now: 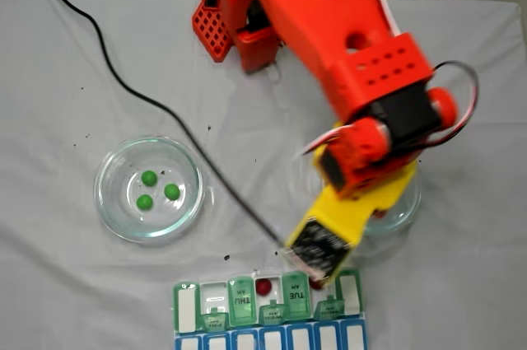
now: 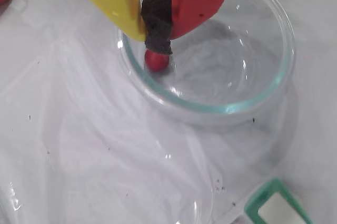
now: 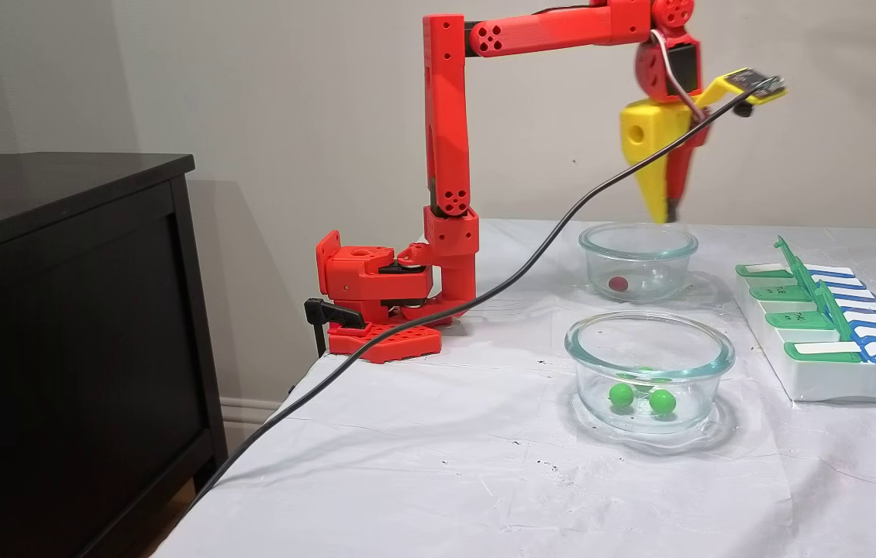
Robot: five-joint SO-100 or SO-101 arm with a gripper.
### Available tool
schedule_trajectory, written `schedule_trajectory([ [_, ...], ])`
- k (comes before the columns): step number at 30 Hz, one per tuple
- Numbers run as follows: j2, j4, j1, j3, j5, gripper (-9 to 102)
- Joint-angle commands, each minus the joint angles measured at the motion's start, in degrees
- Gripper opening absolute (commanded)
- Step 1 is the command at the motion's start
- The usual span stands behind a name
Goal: Sort medicines into box.
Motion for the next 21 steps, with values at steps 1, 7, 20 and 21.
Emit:
schedule_trajectory([
  [1, 3.08, -0.70, -3.96, -0.26, 1.32, 0],
  [7, 3.34, -7.21, -5.80, 5.80, 3.52, 0],
  [20, -4.83, -5.63, -3.78, 6.42, -3.34, 15],
  [21, -5.01, -5.45, -3.52, 6.15, -4.22, 15],
])
